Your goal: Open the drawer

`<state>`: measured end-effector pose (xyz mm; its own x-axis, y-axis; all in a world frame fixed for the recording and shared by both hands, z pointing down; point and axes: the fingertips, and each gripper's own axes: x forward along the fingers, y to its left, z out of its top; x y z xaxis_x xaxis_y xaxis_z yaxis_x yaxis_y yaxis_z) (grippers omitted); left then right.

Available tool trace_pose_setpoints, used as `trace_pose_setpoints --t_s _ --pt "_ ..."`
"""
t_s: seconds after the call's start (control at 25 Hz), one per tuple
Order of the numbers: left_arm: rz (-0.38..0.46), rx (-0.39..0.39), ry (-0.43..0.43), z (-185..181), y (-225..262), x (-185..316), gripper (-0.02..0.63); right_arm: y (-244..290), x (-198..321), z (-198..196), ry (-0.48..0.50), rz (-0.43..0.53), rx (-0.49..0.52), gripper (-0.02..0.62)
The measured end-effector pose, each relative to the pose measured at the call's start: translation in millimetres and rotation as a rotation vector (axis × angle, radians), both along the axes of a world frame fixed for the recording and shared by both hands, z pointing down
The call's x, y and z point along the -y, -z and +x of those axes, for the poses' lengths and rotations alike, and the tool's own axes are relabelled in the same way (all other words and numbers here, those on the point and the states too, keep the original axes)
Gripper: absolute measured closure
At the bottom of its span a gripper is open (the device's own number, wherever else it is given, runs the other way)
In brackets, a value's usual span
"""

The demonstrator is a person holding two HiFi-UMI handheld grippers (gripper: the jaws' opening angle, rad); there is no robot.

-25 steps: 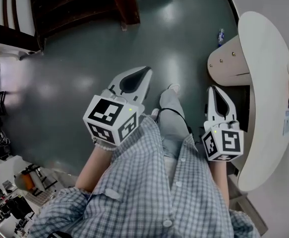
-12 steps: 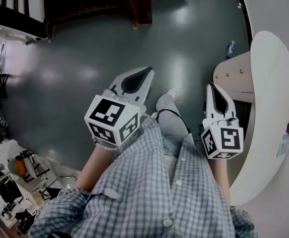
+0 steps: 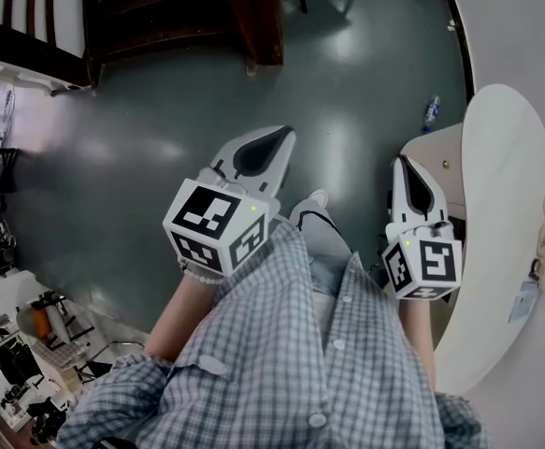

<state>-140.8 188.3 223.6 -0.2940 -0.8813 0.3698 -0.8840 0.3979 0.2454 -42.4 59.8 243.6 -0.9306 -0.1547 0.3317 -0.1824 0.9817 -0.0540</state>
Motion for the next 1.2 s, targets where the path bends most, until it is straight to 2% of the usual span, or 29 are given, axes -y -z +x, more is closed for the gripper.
trace_pose_setpoints --t_s 0.28,0.6,0.92,1.2 --pt "0.005 0.008 -0.004 -29 4 46 0.601 4 46 -26 -0.008 0.008 0.009 0.586" --pt "0.028 0.020 -0.095 -37 13 114 0.601 15 85 -29 -0.052 0.065 0.011 0.586" --pt "0.017 0.017 -0.232 -28 11 162 0.601 7 112 -11 -0.173 0.034 0.000 0.586" --pt "-0.003 0.002 -0.387 -23 9 202 0.601 3 132 6 -0.330 0.007 -0.021 0.586"
